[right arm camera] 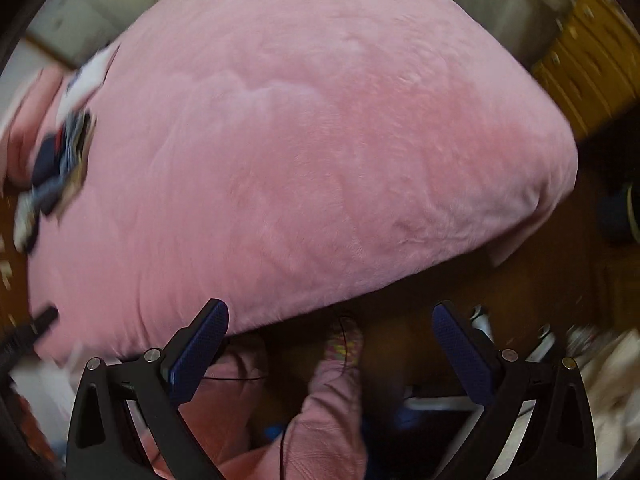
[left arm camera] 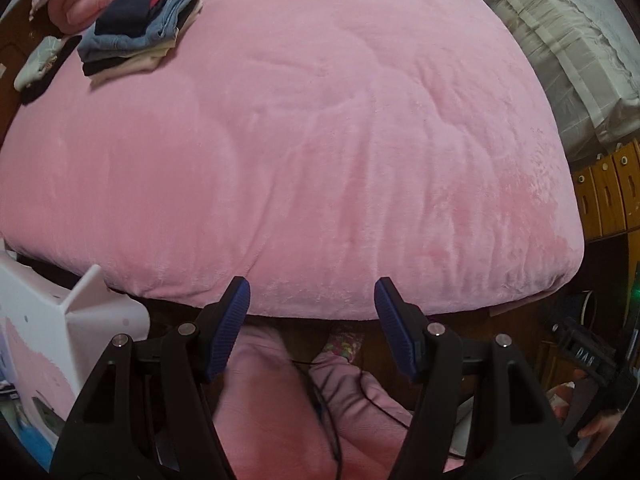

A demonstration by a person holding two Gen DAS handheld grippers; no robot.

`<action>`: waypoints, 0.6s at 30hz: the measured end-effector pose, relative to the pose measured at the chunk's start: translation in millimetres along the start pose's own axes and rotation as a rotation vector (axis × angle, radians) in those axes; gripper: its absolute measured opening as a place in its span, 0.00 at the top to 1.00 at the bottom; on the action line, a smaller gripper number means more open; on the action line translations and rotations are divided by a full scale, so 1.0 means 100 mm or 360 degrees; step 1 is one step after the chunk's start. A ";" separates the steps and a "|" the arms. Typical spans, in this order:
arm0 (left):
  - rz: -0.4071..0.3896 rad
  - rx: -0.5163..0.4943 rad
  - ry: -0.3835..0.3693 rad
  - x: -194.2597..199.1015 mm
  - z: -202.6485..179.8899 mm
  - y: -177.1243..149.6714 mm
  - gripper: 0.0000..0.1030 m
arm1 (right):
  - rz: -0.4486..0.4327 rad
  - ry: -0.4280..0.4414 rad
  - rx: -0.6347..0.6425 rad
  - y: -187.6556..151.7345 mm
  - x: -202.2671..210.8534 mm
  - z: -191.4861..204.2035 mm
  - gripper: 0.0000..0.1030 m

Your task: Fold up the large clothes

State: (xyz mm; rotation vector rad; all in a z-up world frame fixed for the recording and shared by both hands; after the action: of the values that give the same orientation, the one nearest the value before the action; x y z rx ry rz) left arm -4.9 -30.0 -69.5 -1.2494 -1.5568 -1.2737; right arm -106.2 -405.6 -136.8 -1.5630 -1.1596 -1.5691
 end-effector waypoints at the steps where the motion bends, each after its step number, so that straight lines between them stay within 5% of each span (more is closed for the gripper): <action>1: -0.0004 0.0006 -0.0004 0.04 -0.02 0.02 0.40 | 0.0013 -0.0022 0.0053 0.00 0.04 0.12 0.00; 9: -0.0134 -0.0088 -0.0024 0.48 -0.20 0.17 0.40 | 0.0034 -0.0061 0.0391 -0.04 0.65 1.08 0.00; 18: -0.0277 -0.0093 0.0050 0.96 -0.12 0.20 0.40 | -0.0211 -0.0047 0.0421 -0.06 1.74 1.73 0.00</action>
State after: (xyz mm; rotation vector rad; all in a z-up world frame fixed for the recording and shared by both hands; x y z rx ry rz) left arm -9.1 -20.5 28.6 -1.1434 -1.6455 -1.4510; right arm -54.0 -221.8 17.4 -1.3632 -1.4486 -1.4109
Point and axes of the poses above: each gripper's, at about its wrist camera, not at the fingertips, and x roughly against the way its jaws point, z to its left, y to its top, the point moved 1 cm from there along -x, roughly the way its jaws point, and after that the axes turned 11 degrees about -y, right-handed, at the moved point
